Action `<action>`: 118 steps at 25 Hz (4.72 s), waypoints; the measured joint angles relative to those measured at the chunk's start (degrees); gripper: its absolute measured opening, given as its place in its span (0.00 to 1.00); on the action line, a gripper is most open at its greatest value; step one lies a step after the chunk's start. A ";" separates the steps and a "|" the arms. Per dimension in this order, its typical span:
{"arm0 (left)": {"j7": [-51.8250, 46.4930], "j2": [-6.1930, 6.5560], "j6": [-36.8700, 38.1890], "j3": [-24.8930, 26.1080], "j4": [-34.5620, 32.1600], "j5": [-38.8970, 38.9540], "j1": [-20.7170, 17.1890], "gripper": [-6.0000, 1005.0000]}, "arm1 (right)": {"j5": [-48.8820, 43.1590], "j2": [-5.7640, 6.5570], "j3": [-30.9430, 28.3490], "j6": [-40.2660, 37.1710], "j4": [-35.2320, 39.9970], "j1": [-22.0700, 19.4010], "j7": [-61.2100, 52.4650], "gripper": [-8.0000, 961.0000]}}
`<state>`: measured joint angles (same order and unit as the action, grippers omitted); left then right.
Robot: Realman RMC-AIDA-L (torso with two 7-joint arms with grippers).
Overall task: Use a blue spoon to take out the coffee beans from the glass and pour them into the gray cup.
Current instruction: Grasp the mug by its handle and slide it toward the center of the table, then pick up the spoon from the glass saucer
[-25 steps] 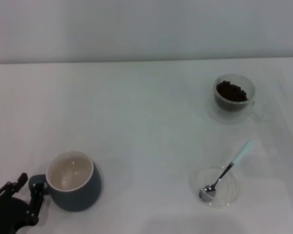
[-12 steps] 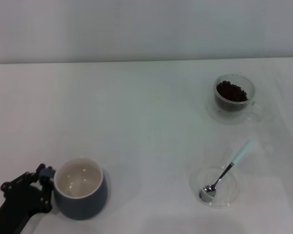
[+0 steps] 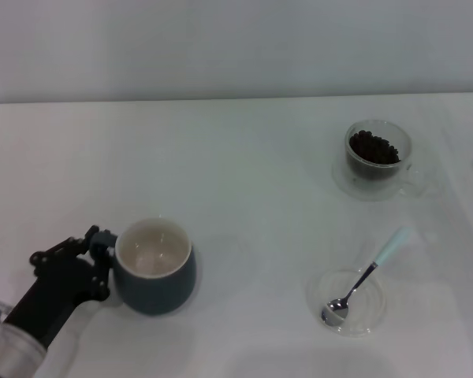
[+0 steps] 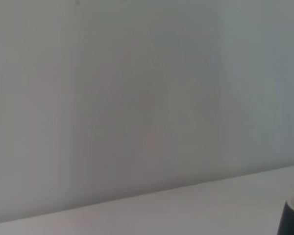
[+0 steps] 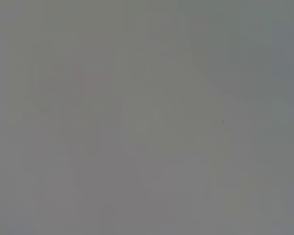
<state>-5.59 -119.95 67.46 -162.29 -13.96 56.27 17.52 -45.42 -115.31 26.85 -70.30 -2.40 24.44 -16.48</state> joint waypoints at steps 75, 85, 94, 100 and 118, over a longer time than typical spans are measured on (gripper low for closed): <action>1.24 0.59 14.42 0.22 0.18 13.60 -12.04 0.77 | -20.06 11.50 36.25 -6.22 11.12 -10.03 -76.34 0.79; 1.20 0.60 14.48 0.22 0.77 13.81 -10.11 0.77 | -25.64 6.19 37.52 -2.41 11.38 -6.39 -75.97 0.79; 1.19 0.59 14.48 0.22 0.87 13.96 -10.06 0.77 | -25.69 4.46 37.40 -0.40 12.16 -4.95 -75.92 0.79; 1.19 0.59 14.51 0.22 0.88 13.96 -9.73 0.77 | -25.68 3.61 37.28 1.70 12.16 -4.65 -76.05 0.79; 1.19 0.59 14.55 0.22 0.86 13.96 -8.54 0.77 | -24.25 3.92 33.98 -3.66 13.65 -5.47 -76.26 0.19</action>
<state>-4.40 -119.36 82.01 -162.07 -13.10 70.23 8.98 -69.66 -111.39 60.83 -73.96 11.25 18.97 -92.74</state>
